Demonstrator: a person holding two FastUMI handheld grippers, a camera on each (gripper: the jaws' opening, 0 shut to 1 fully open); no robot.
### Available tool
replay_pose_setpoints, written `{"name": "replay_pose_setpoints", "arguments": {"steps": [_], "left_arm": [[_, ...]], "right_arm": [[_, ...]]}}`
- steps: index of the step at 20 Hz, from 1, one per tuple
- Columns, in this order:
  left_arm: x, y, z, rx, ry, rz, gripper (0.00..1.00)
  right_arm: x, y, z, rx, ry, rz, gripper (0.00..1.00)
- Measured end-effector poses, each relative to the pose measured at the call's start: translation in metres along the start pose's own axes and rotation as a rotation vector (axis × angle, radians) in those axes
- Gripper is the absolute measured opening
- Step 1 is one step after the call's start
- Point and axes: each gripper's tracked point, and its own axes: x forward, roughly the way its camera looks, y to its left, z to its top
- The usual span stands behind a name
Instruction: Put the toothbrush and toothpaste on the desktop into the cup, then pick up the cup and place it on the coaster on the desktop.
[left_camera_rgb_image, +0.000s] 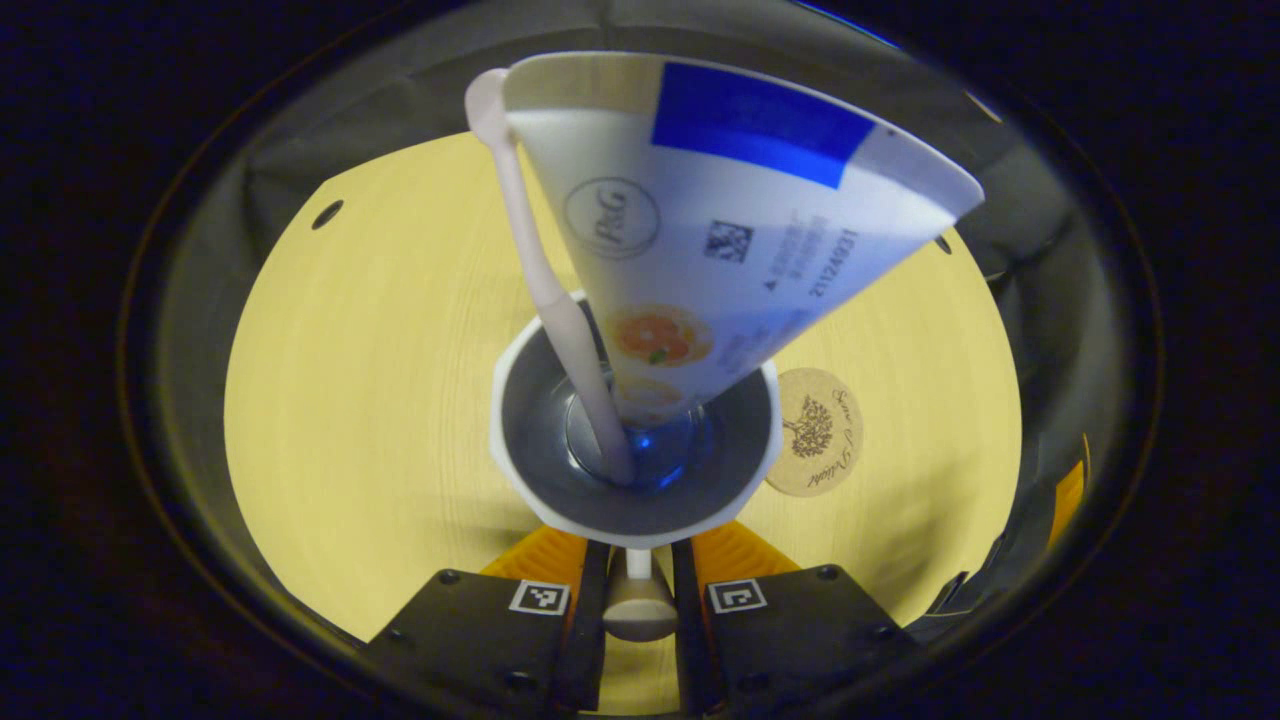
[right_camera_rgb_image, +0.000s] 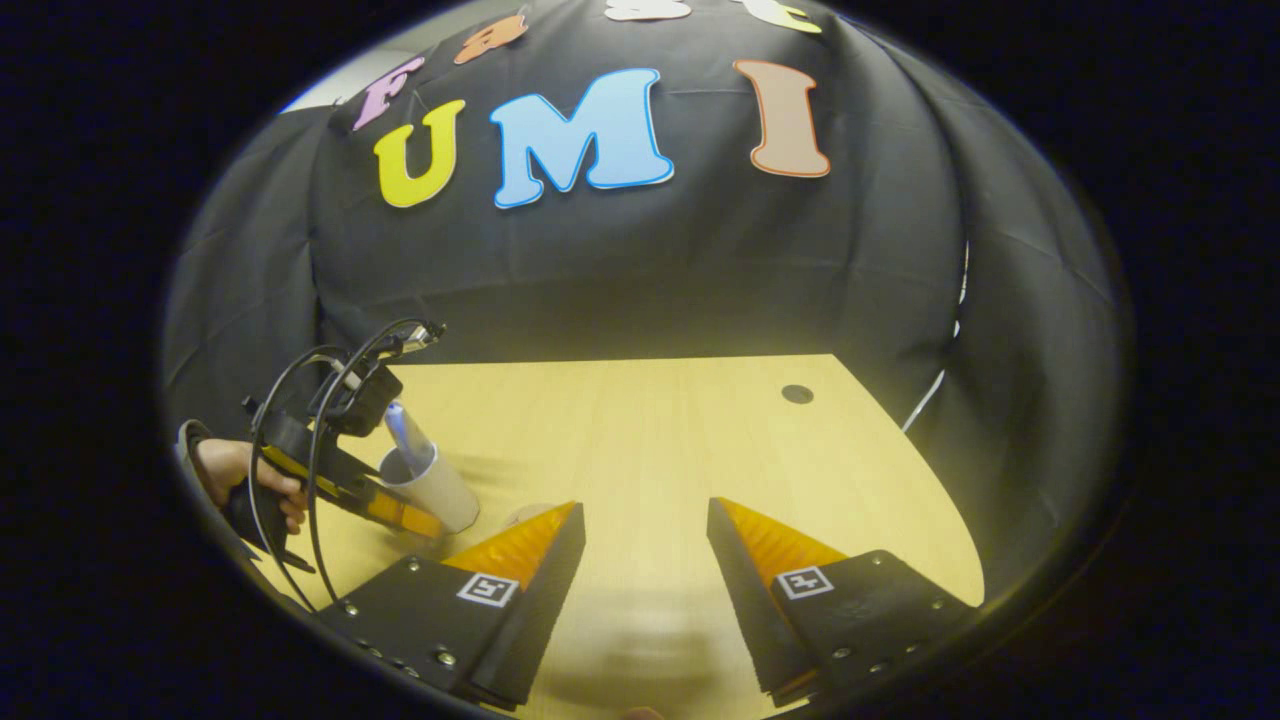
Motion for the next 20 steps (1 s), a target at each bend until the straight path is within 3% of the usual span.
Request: {"name": "replay_pose_setpoints", "arguments": {"steps": [11,12,13,20], "left_arm": [[-0.012,-0.059,0.003,0.106,-0.021,-0.061,0.35],[-0.014,-0.066,0.003,0.118,-0.020,-0.068,0.36],[-0.016,-0.073,0.004,0.130,-0.020,-0.075,0.36],[-0.004,-0.102,-0.002,0.174,0.009,-0.090,0.36]], "right_arm": [[-0.003,-0.007,0.000,0.008,-0.006,-0.013,0.79],[-0.003,-0.007,0.000,0.010,-0.005,-0.014,0.75],[-0.004,-0.009,-0.001,0.011,-0.005,-0.015,0.79],[-0.012,-0.022,-0.004,0.027,-0.003,-0.039,0.78]]}}
